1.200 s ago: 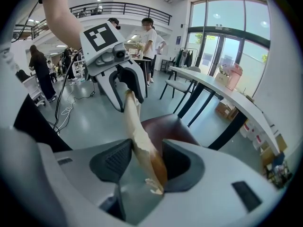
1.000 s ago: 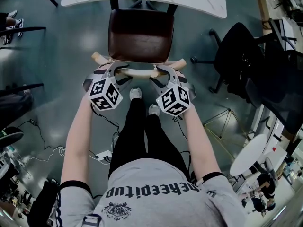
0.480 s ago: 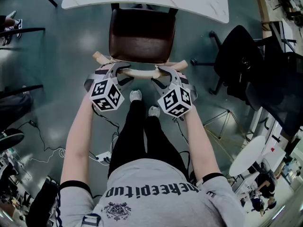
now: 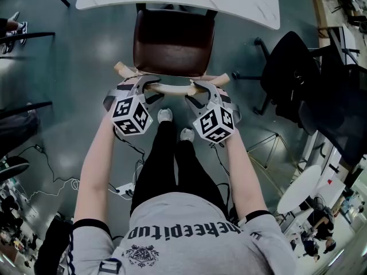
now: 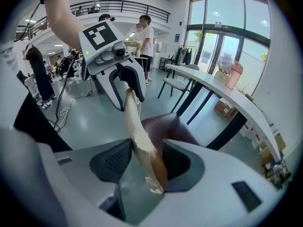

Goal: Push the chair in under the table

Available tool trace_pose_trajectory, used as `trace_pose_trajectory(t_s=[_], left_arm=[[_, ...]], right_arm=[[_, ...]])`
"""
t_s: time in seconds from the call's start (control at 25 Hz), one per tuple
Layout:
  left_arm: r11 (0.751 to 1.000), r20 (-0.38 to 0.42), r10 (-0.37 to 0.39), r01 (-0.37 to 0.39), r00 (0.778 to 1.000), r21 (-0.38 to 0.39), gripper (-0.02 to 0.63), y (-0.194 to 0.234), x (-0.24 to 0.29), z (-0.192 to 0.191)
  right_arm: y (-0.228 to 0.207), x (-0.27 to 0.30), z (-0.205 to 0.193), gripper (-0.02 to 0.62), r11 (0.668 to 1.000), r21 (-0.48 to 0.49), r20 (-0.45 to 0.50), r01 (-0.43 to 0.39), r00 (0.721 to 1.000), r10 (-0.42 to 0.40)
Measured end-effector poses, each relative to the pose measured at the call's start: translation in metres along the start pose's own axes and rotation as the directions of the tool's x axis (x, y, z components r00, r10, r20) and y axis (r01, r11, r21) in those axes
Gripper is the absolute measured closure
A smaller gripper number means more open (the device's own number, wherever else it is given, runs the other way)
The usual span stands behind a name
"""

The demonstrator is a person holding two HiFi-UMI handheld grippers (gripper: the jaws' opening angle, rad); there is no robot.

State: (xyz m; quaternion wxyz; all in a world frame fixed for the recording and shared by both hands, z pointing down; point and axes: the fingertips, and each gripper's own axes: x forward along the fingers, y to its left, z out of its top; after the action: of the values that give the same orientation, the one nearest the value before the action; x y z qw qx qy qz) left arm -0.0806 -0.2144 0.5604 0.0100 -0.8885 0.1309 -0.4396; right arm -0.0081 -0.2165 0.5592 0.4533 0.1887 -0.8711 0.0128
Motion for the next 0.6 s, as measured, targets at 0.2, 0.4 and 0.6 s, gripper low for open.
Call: trace_pose_trajectory(t_s=[0.2,0.4,0.6], left_arm=[[1.000,0.005,0.010,-0.010,1.000,0.002,0.393,0.003,0.001,0.000],[0.999,0.005,0.031,-0.031,0.999,-0.006,0.391,0.027,0.010,0.006],[0.999,0.008,0.038,-0.038,0.999,-0.006,0.391,0.042,0.017,0.013]], right_arm=[[-0.003,0.001,0.001,0.390,1.000,-0.001,-0.006,0.014,1.000,-0.014],[-0.029,0.006,0.001,0.388,0.998,-0.001,-0.024,0.061,0.998,-0.061],[-0.048,0.008,0.001,0.387,0.997,-0.007,-0.025,0.072,0.997,-0.072]])
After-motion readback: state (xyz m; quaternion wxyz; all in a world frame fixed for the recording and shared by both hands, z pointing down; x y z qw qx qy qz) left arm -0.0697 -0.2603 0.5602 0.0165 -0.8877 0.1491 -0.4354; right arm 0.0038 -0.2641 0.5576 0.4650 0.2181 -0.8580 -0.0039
